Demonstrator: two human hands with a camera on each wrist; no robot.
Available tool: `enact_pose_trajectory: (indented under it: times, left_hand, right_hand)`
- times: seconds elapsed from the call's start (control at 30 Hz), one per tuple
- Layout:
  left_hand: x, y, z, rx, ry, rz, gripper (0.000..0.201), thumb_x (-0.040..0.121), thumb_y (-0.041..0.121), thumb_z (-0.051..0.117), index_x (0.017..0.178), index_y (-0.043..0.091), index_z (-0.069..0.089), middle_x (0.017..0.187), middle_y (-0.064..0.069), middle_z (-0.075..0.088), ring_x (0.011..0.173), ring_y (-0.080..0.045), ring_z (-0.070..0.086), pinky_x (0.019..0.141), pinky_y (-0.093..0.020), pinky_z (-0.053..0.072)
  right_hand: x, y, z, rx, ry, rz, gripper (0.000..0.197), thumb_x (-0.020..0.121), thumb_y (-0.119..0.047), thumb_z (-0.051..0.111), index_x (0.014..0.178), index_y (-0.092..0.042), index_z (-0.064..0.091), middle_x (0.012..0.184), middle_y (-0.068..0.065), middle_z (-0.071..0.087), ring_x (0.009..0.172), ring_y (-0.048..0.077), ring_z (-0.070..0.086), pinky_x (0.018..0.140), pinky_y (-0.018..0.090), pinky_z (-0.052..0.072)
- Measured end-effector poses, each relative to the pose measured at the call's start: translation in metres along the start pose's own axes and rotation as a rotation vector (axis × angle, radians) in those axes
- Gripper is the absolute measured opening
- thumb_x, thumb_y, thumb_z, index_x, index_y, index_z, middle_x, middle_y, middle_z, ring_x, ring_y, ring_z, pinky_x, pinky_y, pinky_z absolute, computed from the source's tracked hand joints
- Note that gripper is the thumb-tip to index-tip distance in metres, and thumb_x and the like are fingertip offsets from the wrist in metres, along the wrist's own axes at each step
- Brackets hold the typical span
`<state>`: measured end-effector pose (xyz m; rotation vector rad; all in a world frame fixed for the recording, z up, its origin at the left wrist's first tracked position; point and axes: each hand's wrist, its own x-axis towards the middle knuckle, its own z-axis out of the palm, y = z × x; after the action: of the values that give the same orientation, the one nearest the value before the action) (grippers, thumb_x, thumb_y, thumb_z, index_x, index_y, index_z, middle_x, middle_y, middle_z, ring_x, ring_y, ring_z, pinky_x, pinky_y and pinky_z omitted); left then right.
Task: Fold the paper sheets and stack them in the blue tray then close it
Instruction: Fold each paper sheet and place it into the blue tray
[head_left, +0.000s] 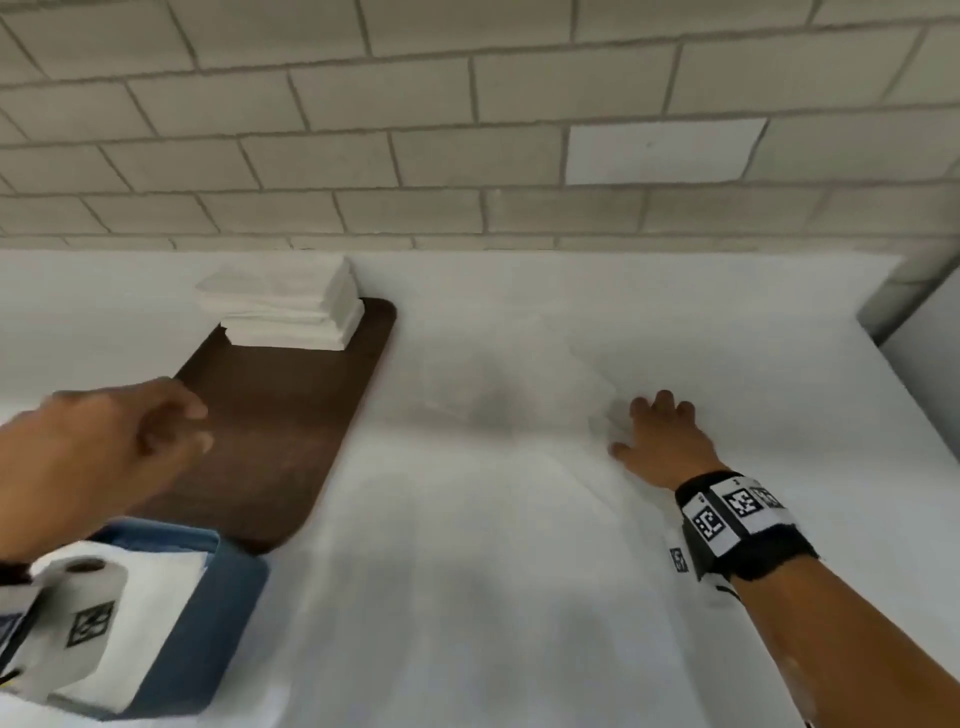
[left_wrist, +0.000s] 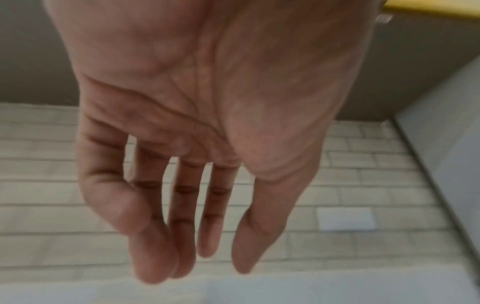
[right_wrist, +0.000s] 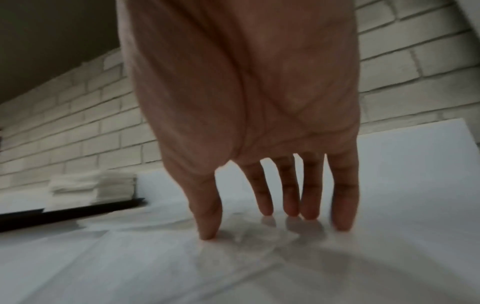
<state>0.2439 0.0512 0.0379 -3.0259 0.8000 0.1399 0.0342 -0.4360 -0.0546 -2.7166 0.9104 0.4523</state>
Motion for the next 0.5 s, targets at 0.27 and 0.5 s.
enact_pose_trajectory:
  times: [0.27, 0.5]
  left_hand:
    - [0.107, 0.318, 0.025, -0.174, -0.325, -0.037, 0.063, 0.092, 0.072, 0.044, 0.111, 0.017, 0.068, 0.116, -0.009, 0.069, 0.110, -0.032, 0.064, 0.098, -0.040, 0.050]
    - [0.156, 0.368, 0.081, -0.298, -0.302, -0.235, 0.068, 0.087, 0.064, 0.065, 0.127, 0.010, 0.061, 0.132, -0.013, 0.061, 0.118, -0.036, 0.062, 0.088, -0.037, 0.046]
  right_hand:
    - [-0.002, 0.012, -0.004, 0.095, -0.108, -0.129, 0.047, 0.092, -0.023, 0.050, 0.135, -0.009, 0.036, 0.121, 0.010, 0.056, 0.108, 0.027, 0.058, 0.076, 0.030, 0.044]
    - [-0.019, 0.031, -0.001, 0.185, -0.115, -0.156, 0.031, 0.099, -0.032, 0.041, 0.113, -0.009, 0.056, 0.117, 0.006, 0.054, 0.112, 0.024, 0.052, 0.091, 0.036, 0.048]
